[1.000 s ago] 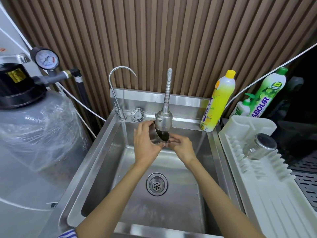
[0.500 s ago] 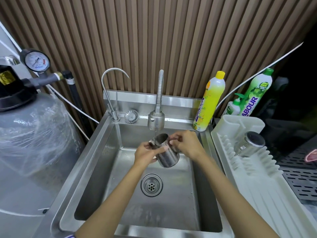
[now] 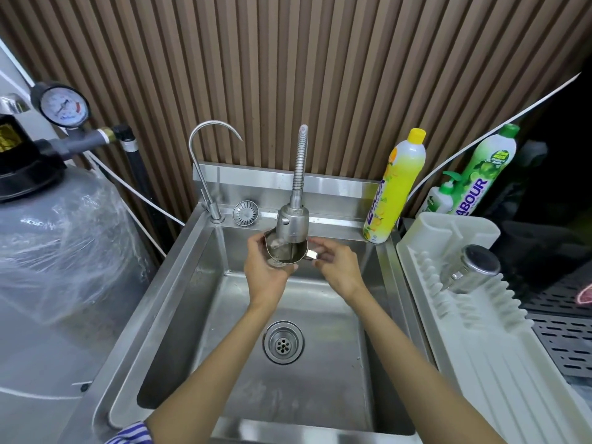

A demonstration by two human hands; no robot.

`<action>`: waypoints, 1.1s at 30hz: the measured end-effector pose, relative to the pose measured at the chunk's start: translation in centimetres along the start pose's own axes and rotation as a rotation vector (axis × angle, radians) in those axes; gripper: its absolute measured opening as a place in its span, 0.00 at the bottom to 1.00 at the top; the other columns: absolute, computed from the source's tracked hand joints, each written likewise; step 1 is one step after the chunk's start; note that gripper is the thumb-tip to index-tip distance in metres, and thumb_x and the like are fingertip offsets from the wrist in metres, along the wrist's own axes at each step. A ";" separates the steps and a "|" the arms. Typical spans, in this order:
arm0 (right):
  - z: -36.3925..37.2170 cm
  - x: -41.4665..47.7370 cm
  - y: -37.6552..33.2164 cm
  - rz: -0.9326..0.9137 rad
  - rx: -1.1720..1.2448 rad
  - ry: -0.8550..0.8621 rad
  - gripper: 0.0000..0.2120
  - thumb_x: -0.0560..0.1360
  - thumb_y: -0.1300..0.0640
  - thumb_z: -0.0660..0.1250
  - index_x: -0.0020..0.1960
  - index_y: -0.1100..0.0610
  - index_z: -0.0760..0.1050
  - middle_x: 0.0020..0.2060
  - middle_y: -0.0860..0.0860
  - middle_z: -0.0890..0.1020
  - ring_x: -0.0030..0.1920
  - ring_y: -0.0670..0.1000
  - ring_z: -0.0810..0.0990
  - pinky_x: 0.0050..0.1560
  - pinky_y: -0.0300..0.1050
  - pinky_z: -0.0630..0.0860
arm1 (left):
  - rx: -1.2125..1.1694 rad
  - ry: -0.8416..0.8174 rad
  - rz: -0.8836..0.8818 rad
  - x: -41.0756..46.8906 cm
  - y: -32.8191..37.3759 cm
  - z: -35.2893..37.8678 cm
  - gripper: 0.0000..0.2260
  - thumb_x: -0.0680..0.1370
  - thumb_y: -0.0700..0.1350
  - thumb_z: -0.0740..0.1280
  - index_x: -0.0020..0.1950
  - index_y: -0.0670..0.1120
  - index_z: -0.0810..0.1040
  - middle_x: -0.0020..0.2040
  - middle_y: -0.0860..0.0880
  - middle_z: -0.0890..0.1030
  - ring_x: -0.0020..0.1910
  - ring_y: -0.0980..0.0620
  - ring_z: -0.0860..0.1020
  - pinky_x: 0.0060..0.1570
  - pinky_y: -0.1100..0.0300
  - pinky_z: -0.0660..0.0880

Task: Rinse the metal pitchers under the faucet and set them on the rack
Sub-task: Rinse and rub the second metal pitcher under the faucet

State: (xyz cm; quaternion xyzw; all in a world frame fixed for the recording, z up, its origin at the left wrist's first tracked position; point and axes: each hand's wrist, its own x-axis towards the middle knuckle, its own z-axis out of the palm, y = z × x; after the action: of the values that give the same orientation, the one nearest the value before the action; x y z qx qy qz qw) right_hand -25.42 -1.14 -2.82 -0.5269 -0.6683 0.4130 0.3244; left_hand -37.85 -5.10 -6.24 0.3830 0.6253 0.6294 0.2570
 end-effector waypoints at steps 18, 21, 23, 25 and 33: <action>-1.3 -0.5 -1.1 0.121 -0.252 -0.118 0.13 0.73 0.63 0.61 0.32 0.57 0.76 0.34 0.56 0.79 0.40 0.54 0.76 0.43 0.44 0.72 | 0.395 -0.137 -0.083 -0.8 0.4 -0.9 0.31 0.62 0.58 0.77 0.58 0.43 0.73 0.53 0.49 0.78 0.50 0.52 0.77 0.50 0.63 0.72; -2.0 -0.6 -2.2 0.067 -0.449 -0.083 0.11 0.75 0.61 0.60 0.48 0.61 0.82 0.45 0.60 0.84 0.48 0.60 0.80 0.54 0.50 0.77 | 0.268 -0.242 -0.233 -0.8 -0.5 -0.1 0.29 0.64 0.53 0.78 0.58 0.41 0.72 0.51 0.50 0.78 0.50 0.54 0.76 0.49 0.67 0.70; -2.2 -1.1 -2.7 0.007 -0.514 -0.057 0.13 0.75 0.63 0.60 0.52 0.59 0.81 0.47 0.60 0.84 0.48 0.61 0.80 0.53 0.53 0.77 | 0.103 -0.298 -0.331 -0.7 -1.0 0.3 0.28 0.65 0.46 0.78 0.60 0.39 0.70 0.56 0.45 0.79 0.54 0.50 0.78 0.56 0.59 0.73; -2.4 -1.5 -3.1 -0.070 -0.544 -0.050 0.14 0.73 0.63 0.60 0.53 0.58 0.81 0.46 0.61 0.84 0.47 0.62 0.80 0.51 0.53 0.77 | -0.055 -0.333 -0.380 -0.5 -1.2 0.6 0.29 0.66 0.38 0.77 0.62 0.38 0.67 0.60 0.42 0.77 0.55 0.50 0.78 0.53 0.63 0.74; -1.9 -0.7 -0.8 -0.043 -0.005 -0.064 0.21 0.74 0.72 0.60 0.62 0.56 0.77 0.58 0.50 0.80 0.60 0.49 0.77 0.60 0.34 0.70 | -0.049 -0.105 -0.108 0.2 -0.3 0.8 0.35 0.60 0.33 0.78 0.57 0.50 0.64 0.51 0.58 0.75 0.49 0.67 0.75 0.47 0.76 0.69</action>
State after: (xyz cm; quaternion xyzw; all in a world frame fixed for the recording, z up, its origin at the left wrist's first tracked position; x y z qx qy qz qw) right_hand -23.96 -1.48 -1.30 -0.4999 -0.6904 0.4208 0.3104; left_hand -37.37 -4.49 -6.59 0.3746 0.6152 0.6089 0.3323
